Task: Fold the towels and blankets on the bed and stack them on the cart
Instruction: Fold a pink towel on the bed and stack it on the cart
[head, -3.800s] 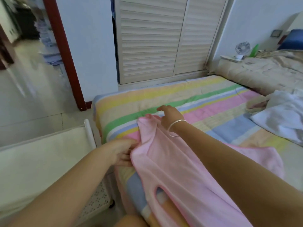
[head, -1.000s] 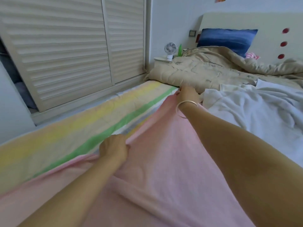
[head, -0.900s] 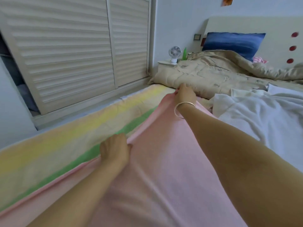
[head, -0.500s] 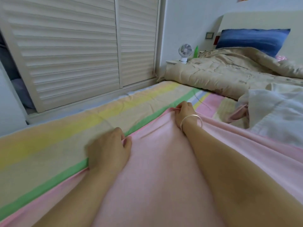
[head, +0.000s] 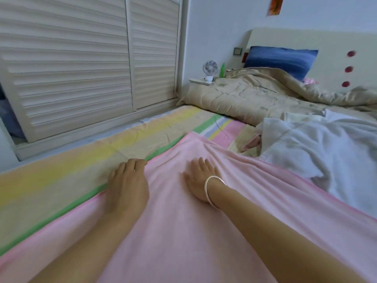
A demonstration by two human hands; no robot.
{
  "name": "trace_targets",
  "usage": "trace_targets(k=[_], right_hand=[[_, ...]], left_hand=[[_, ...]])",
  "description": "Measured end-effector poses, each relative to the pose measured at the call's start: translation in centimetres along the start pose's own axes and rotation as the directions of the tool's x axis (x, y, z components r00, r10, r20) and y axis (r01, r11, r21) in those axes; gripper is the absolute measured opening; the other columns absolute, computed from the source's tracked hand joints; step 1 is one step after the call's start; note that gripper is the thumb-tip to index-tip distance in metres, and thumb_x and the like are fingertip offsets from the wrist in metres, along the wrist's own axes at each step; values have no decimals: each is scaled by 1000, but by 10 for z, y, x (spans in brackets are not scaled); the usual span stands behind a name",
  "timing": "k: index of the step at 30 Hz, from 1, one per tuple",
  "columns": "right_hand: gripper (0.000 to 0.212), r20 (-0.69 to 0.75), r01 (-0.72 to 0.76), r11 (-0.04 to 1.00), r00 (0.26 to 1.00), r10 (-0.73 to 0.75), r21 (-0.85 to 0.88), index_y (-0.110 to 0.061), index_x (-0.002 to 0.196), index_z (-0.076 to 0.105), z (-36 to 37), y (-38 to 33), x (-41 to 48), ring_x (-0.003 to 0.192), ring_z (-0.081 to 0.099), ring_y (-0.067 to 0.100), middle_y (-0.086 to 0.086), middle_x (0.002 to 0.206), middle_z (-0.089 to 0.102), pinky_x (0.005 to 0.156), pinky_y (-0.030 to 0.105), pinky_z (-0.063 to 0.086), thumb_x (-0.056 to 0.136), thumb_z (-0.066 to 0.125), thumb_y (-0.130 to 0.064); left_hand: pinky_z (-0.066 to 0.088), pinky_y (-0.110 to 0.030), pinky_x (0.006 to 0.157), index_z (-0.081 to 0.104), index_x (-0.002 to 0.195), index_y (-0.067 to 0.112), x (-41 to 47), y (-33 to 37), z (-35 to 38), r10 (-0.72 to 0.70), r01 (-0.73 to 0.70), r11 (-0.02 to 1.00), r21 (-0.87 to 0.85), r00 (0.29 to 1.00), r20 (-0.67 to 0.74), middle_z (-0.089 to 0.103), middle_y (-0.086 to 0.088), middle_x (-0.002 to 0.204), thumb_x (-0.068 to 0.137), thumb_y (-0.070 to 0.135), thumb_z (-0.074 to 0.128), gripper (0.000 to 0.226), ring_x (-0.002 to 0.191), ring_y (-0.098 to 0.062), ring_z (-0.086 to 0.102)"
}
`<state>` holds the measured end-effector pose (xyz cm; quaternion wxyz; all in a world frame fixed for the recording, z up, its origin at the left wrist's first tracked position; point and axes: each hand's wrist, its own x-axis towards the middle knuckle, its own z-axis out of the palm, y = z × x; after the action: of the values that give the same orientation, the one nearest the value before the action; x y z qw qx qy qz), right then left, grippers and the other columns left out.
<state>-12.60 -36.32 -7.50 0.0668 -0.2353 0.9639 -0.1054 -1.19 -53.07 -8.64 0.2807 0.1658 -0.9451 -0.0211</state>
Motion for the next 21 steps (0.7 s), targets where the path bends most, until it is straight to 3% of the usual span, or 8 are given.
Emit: trace_targets(k=[3,5,8,11,14,16,19,21], right_hand=[[66,26,-36,998,999,38,-54,-20,154,-4,-7,15,-99,148,-13,20,3,161,-11,119,42,-9,100,17,-51],[65,61,-70,993,995,76,-95,-22,154,-6,-11,25,-155,147,-16,20,2,161,-14,118,43,-11,100,16,-52],[65,68,-116,985,990,126,-128,-25,154,-8,-5,21,-237,147,-18,20,1,160,-17,118,44,-12,99,13,-54],[65,107,-81,987,990,96,-136,-22,154,-7,15,-17,-306,147,-16,21,3,161,-14,118,45,-11,99,11,-53],[66,92,16,995,996,-7,-99,-17,154,-6,39,-74,-344,147,-15,22,6,161,-13,118,47,-11,100,12,-51],[65,87,174,982,982,-168,-67,-16,154,-2,52,-110,-370,148,-13,21,6,161,-10,118,46,-11,101,15,-48],[57,110,429,902,895,-432,51,-22,154,14,52,-140,-415,149,-1,19,3,162,3,119,40,-5,101,24,-41],[51,91,494,844,849,-520,210,-23,152,24,44,-138,-443,148,9,17,2,161,14,119,33,2,102,34,-34]], left_hand=[[53,-42,80,67,106,13,-58,28,-37,75,-61,970,-234,996,51,68,-7,107,76,5,66,31,93,-32,66],[48,-40,96,67,116,15,-102,38,-62,183,-127,937,-326,972,148,65,-6,125,86,24,48,37,110,-28,64],[19,-31,116,48,141,22,-164,34,-109,266,-159,935,-316,905,332,39,1,153,82,50,7,78,141,-14,36],[1,-30,119,27,152,26,-217,7,-149,264,-180,959,-218,846,463,17,5,161,74,57,-8,91,148,-7,12],[-1,-34,119,18,154,28,-251,-27,-171,166,-138,986,-93,847,505,10,7,162,74,58,-10,90,149,-6,6],[-2,-36,120,13,155,31,-269,-49,-184,53,-72,997,15,846,530,4,8,163,86,59,-1,77,149,-6,2],[1,-42,121,8,156,31,-286,-75,-198,-133,77,989,124,828,545,-2,6,163,101,49,16,58,150,-11,-2],[5,-45,120,11,156,28,-297,-82,-205,-216,157,975,156,825,522,1,3,164,101,48,17,58,150,-16,1]])
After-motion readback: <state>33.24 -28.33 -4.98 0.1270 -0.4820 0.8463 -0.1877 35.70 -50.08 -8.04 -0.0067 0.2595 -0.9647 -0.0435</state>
